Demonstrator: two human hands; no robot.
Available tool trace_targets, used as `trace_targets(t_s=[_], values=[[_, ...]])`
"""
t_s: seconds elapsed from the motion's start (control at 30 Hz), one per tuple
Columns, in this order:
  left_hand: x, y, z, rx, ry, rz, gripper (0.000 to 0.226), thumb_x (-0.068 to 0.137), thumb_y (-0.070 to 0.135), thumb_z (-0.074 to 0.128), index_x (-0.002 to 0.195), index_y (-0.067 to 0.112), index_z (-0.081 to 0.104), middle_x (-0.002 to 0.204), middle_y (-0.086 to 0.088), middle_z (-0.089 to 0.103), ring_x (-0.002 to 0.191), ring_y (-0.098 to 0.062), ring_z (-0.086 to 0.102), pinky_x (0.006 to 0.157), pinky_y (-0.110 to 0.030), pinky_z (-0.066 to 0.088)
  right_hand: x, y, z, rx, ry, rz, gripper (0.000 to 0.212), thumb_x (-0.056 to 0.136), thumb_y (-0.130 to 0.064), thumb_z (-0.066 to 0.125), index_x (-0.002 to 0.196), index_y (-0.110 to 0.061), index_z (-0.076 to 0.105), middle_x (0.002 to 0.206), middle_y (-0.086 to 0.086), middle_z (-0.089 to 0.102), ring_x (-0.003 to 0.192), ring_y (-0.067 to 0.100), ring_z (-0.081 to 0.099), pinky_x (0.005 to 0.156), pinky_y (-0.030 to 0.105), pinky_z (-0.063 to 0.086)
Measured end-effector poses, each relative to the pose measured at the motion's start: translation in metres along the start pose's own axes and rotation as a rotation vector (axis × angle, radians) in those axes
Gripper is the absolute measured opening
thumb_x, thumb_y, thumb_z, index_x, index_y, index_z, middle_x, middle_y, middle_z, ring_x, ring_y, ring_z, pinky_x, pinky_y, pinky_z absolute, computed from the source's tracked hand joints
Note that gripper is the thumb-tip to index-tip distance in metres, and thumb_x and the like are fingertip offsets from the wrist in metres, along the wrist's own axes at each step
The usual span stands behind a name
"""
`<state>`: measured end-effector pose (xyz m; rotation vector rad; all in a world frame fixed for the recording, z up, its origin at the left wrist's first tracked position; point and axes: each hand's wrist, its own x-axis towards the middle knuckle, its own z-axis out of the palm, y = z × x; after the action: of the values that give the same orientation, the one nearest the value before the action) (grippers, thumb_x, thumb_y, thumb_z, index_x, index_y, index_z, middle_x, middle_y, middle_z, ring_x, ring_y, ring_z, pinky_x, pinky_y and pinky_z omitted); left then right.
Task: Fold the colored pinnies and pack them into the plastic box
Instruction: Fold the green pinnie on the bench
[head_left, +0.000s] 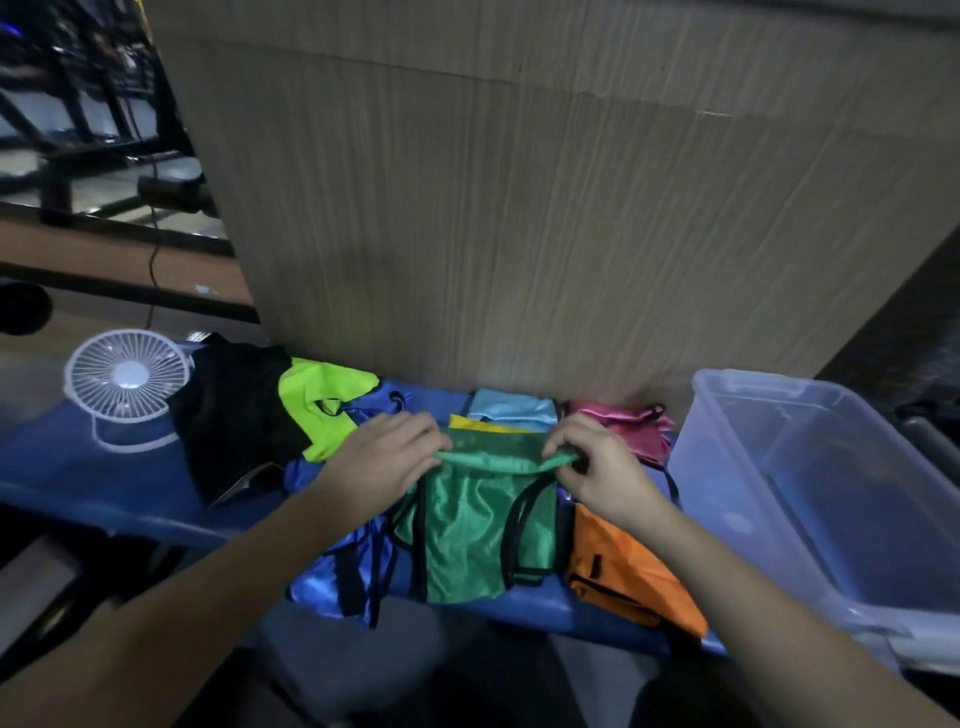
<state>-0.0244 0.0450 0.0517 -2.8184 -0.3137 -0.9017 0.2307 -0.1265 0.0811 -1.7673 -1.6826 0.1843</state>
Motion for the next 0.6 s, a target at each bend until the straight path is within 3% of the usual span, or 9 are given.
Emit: trace_targets(t_s=[0.2,0.33,0.43,0.5,0.6], values=[[-0.042,0.033,0.010,0.006,-0.082,0.081,0.013,0.094,0.030,0.053,0.103,0.026,0.061,0.097,0.006,0.057,0.084,-0.014,0.053,0.074,-0.028,0.036,-0.038,-0.001,0.016,-0.054,-0.152,-0.009,0.025,0.072,-0.002,0.059,0.092,-0.017,0.065,0.104,-0.002,0.056,0.103,0.009,0.055,0.093,0.010,0.036],[-0.066,0.048,0.019,-0.002,-0.178,0.100,0.019,0.087,0.031,0.070,0.102,0.028,0.060,0.096,0.008,0.055,0.084,-0.012,0.054,0.075,-0.026,0.036,-0.056,0.002,0.027,-0.126,-0.245,-0.043,0.025,0.073,-0.002,0.061,0.092,-0.018,0.065,0.106,-0.001,0.055,0.105,0.014,0.053,0.095,0.007,0.033],[-0.075,0.054,0.021,-0.017,-0.242,0.092,0.019,0.088,0.034,0.069,0.104,0.030,0.058,0.097,0.009,0.054,0.086,-0.012,0.053,0.078,-0.026,0.036,-0.063,0.005,0.033,-0.200,-0.305,-0.103,0.024,0.073,-0.007,0.063,0.092,-0.021,0.065,0.107,-0.003,0.053,0.103,0.017,0.051,0.095,0.021,0.041],[-0.081,0.056,0.021,-0.059,-0.293,0.085,0.020,0.092,0.045,0.061,0.107,0.032,0.058,0.100,0.011,0.053,0.089,-0.010,0.053,0.082,-0.025,0.037,-0.067,0.008,0.036,-0.277,-0.355,-0.133,0.022,0.074,-0.017,0.069,0.095,-0.024,0.066,0.112,-0.004,0.053,0.106,0.015,0.049,0.095,0.029,0.043],[-0.086,0.055,0.019,-0.148,-0.327,0.022,0.028,0.092,0.056,0.057,0.109,0.034,0.061,0.103,0.013,0.053,0.094,-0.008,0.054,0.088,-0.024,0.035,-0.068,0.009,0.036,-0.382,-0.432,-0.122,0.033,0.075,-0.044,0.074,0.104,-0.029,0.066,0.122,-0.007,0.049,0.115,0.013,0.044,0.100,0.027,0.035]])
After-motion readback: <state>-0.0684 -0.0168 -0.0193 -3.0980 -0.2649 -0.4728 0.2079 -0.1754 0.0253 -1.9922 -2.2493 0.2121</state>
